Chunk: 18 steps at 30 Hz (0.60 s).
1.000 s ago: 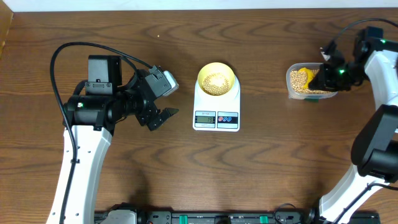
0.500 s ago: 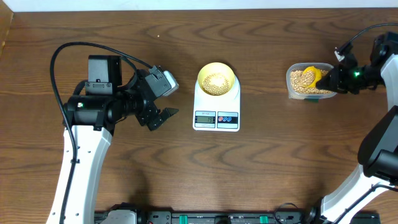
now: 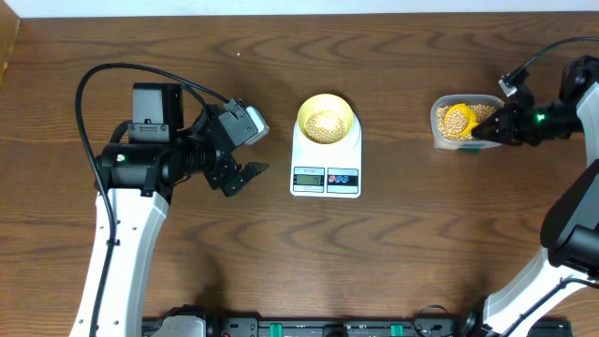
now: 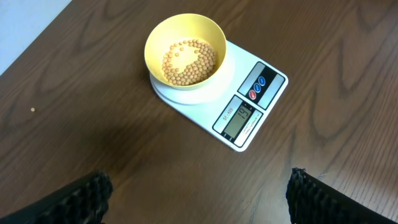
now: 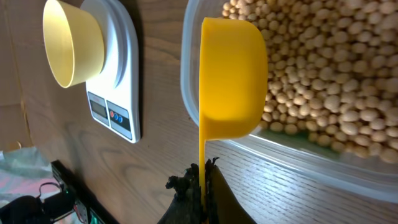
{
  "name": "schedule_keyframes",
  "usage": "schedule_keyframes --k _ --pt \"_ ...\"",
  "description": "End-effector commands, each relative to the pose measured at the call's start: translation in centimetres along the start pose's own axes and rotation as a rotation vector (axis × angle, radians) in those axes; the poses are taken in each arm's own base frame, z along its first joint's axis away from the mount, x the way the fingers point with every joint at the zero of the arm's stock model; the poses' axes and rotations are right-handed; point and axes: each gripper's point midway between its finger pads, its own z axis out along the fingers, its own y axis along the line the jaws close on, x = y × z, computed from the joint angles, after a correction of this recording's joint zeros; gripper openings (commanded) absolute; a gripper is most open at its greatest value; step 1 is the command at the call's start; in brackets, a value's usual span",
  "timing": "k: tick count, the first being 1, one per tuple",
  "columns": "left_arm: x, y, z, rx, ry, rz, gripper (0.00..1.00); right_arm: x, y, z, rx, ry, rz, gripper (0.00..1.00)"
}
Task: Scoop item into bowl and weigh 50g on scale
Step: 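Dip the scoop into the tub and scoop more soybeans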
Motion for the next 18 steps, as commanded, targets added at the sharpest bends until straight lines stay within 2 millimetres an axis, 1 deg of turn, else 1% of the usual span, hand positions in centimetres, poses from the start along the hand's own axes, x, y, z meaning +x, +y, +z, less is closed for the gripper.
schedule_keyframes --k 1,8,12,18 --pt "0.3 -0.1 0.3 0.016 0.000 -0.022 0.92 -0.4 0.2 -0.9 -0.028 -0.041 -0.019 0.01" --pt "0.3 -0.1 0.3 0.016 0.000 -0.022 0.92 -1.3 1.5 -1.8 -0.142 -0.114 0.001 0.01" --pt "0.3 -0.1 0.3 0.016 0.000 -0.022 0.92 -1.2 2.7 -2.0 -0.201 -0.127 -0.027 0.01" --pt "0.3 -0.1 0.3 0.016 0.000 -0.022 0.92 -0.9 3.3 -2.1 -0.230 -0.119 -0.004 0.01"
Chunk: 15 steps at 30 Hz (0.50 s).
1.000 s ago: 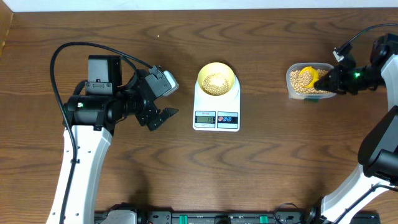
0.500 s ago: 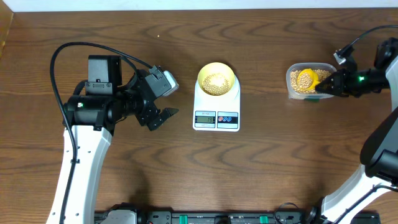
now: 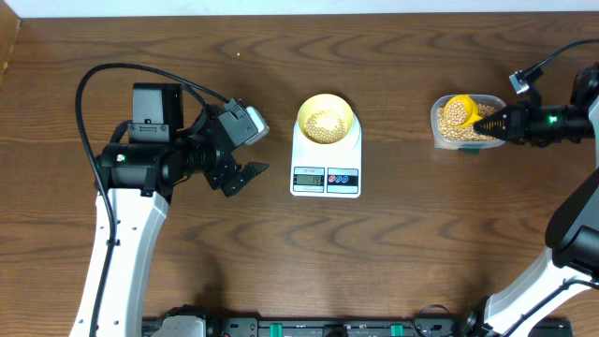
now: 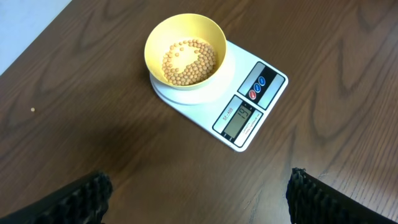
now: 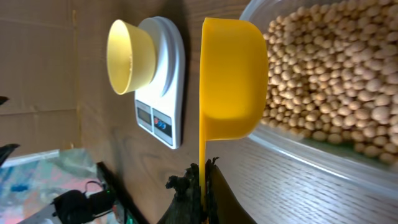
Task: Scoop item into bowl and weigh 50g on scale
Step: 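Dip the scoop into the tub and scoop more soybeans, then lift the scoop and carry it over the yellow bowl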
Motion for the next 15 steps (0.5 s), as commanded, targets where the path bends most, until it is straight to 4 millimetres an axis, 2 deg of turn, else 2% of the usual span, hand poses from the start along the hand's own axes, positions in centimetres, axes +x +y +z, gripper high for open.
schedule_keyframes --k 1,8,15 --pt "0.3 -0.1 0.3 0.016 0.000 -0.022 0.92 -0.4 1.4 -0.4 -0.061 -0.034 -0.022 0.01" --pt "0.3 -0.1 0.3 0.016 0.000 -0.023 0.92 -0.7 3.1 0.1 -0.128 -0.044 -0.038 0.01" --pt "0.3 -0.1 0.3 0.016 0.000 -0.023 0.92 -0.6 5.4 3.0 -0.156 0.016 -0.113 0.01"
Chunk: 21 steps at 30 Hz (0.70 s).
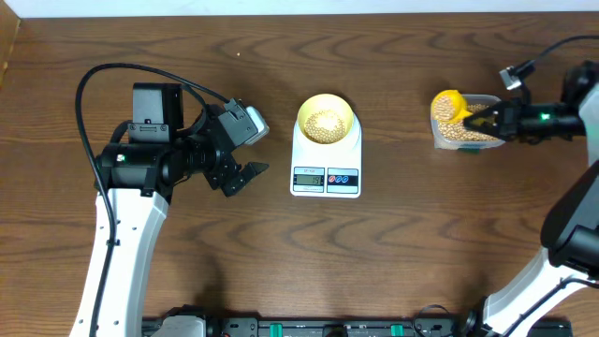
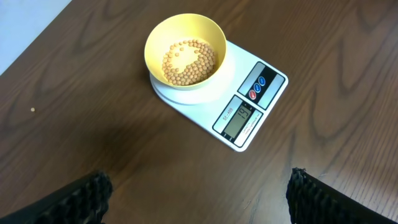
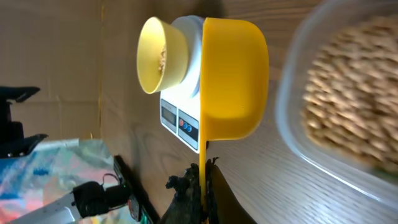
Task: Scoop item into bowl and weigh 50g on scale
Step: 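Lift the scoop and carry it over the yellow bowl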
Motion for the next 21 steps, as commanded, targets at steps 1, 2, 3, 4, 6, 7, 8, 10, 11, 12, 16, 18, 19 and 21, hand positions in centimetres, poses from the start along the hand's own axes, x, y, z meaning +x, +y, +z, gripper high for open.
schedule_keyframes --k 1,2,3,4,6,7,8,10,11,12,16,18,19,21 --pt "0.3 -0.1 0.3 0.016 0.000 -0.022 0.92 -0.4 2.7 1.9 -0.064 0.014 -0.073 0.01" --pt "0.3 -0.1 0.3 0.016 0.000 -0.022 0.92 -0.5 3.0 2.5 -0.068 0.025 -0.078 0.01" --pt "0.3 -0.1 0.3 0.016 0.000 -0.022 0.92 -0.5 3.4 3.1 -0.073 0.034 -0.082 0.01" --pt "0.3 -0.1 0.3 0.016 0.000 -0.022 0.92 -0.5 3.7 3.5 -0.076 0.041 -0.087 0.01" --pt "0.3 -0.1 0.3 0.016 0.000 -0.022 0.92 -0.6 4.7 4.8 -0.092 0.058 -0.108 0.01" --pt "0.3 -0.1 0.3 0.016 0.000 -0.022 0.92 -0.6 5.1 5.3 -0.104 0.063 -0.119 0.01" --pt "0.3 -0.1 0.3 0.016 0.000 -0.022 0.92 -0.7 5.5 5.7 -0.112 0.067 -0.125 0.01" --pt "0.3 -0.1 0.3 0.016 0.000 -0.022 0.92 -0.7 6.6 6.9 -0.132 0.081 -0.135 0.01" --pt "0.3 -0.1 0.3 0.016 0.000 -0.022 0.92 -0.7 7.1 7.4 -0.144 0.088 -0.139 0.01" --pt "0.3 -0.1 0.3 0.016 0.000 -0.022 0.92 -0.7 7.5 7.8 -0.153 0.093 -0.143 0.01" --pt "0.3 -0.1 0.3 0.016 0.000 -0.022 0.92 -0.3 8.8 9.3 -0.171 0.124 -0.144 0.01" --pt "0.3 -0.1 0.3 0.016 0.000 -0.022 0.92 -0.3 9.3 10.0 -0.173 0.134 -0.132 0.01" --pt "0.3 -0.1 0.3 0.016 0.000 -0.022 0.92 -0.4 9.6 10.5 -0.175 0.136 -0.130 0.01" --pt "0.3 -0.1 0.3 0.016 0.000 -0.022 0.92 -0.7 10.1 11.1 -0.183 0.133 -0.136 0.01"
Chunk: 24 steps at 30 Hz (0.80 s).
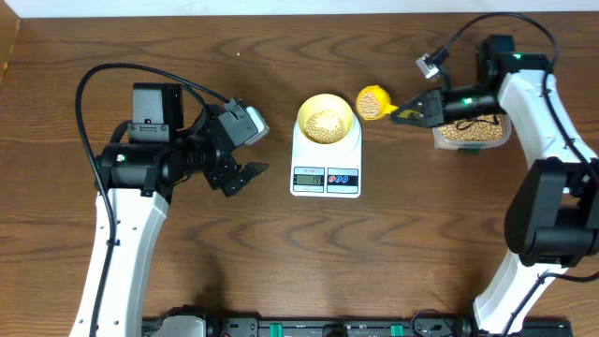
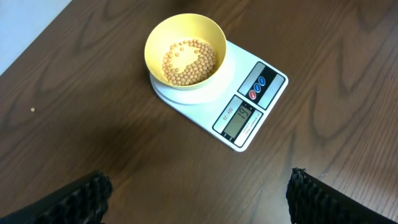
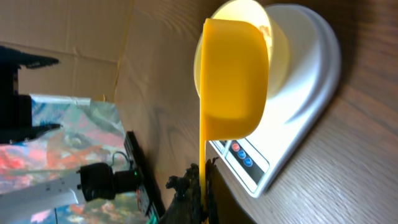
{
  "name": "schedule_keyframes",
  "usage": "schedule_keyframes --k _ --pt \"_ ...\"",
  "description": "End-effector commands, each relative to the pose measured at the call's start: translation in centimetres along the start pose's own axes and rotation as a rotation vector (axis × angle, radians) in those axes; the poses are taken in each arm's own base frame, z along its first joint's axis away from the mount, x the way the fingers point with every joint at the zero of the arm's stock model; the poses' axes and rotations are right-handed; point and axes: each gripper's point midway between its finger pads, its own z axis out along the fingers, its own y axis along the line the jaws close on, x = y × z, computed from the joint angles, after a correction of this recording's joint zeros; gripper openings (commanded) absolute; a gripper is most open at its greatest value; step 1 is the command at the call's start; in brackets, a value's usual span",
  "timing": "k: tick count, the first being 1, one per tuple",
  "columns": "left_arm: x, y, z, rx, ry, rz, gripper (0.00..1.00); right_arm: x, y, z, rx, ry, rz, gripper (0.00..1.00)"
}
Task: Scoop item into bowl and weigh 50g on scale
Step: 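Lift the scoop and carry it over the yellow bowl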
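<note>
A yellow bowl [image 1: 326, 120] holding a layer of soybeans stands on the white digital scale [image 1: 326, 168], also seen in the left wrist view as bowl [image 2: 185, 51] on scale [image 2: 249, 115]. My right gripper [image 1: 412, 114] is shut on the handle of a yellow scoop [image 1: 372, 102] filled with beans, held just right of the bowl. In the right wrist view the scoop [image 3: 234, 78] hangs beside the bowl [image 3: 273, 37]. My left gripper [image 1: 241, 178] is open, left of the scale, with nothing between its fingers [image 2: 81, 193].
A clear plastic tub of soybeans [image 1: 473, 131] sits at the right of the table, under my right arm. One stray bean [image 2: 32, 110] lies on the wood left of the scale.
My right gripper has carried the filled scoop leftward from the left rim of the tub to just right of the bowl on the scale. The left arm has not moved.
The scoop was down in the bean tub, held by my right gripper. Then it was higher in the tub with beans in it, then over the tub's left rim. Now it is beside the bowl. The left gripper stayed open and still.
</note>
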Motion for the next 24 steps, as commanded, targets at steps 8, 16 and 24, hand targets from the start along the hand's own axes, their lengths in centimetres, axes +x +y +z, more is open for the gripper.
schedule_keyframes --k 8,16,24 --pt "0.3 -0.1 0.3 0.016 0.000 -0.022 0.92 -2.9 3.5 4.0 -0.070 -0.026 -0.013 0.01" --pt "0.3 -0.1 0.3 0.016 0.000 -0.022 0.92 -4.2 4.1 4.9 -0.071 -0.054 -0.028 0.01" --pt "0.3 -0.1 0.3 0.016 0.000 -0.022 0.92 -4.6 2.9 5.0 0.007 -0.064 -0.045 0.01"
